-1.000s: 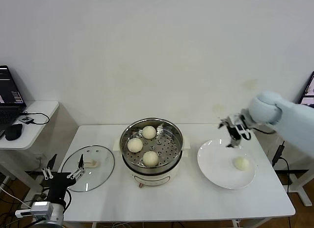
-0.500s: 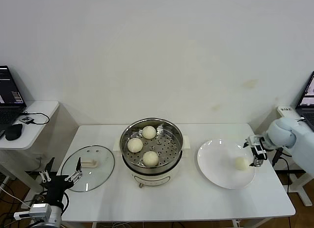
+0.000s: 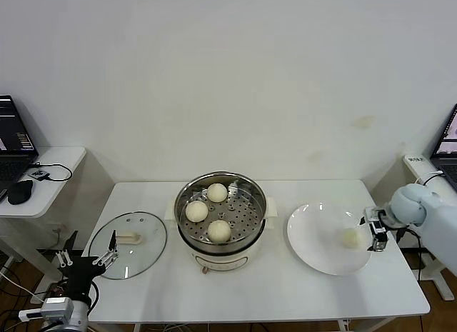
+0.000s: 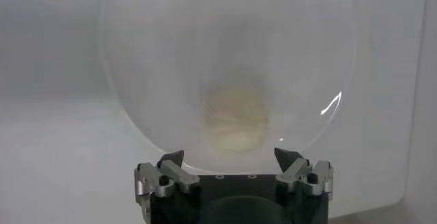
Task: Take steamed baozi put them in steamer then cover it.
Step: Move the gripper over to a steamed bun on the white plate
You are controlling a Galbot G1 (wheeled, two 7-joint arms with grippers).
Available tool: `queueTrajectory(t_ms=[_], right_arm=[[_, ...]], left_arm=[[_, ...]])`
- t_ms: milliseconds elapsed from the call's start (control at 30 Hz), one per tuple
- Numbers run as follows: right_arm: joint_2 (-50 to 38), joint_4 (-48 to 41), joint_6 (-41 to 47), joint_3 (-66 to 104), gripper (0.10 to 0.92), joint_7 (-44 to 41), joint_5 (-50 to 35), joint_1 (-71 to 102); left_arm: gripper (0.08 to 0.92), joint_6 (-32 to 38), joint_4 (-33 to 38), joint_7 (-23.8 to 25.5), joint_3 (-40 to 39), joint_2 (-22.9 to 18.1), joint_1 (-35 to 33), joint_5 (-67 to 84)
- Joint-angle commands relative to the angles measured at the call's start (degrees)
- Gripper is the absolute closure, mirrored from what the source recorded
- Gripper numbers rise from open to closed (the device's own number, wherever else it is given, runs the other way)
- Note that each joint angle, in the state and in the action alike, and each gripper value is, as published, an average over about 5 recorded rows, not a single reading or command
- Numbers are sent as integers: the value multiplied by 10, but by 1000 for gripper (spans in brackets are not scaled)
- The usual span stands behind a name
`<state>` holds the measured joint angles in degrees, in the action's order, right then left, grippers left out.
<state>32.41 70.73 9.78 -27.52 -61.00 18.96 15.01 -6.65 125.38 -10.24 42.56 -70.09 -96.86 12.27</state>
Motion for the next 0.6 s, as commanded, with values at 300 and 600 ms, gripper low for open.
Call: queueTrajectory(t_ms=[300,600], right_arm=[[64,-60,-3,18,202,14,13,11],[72,-71,2,16,230,12,25,8]], left_arm=[[177,0,-3,0,1,-1,3,0],[177,0,-5,0,0,-2,4,0]])
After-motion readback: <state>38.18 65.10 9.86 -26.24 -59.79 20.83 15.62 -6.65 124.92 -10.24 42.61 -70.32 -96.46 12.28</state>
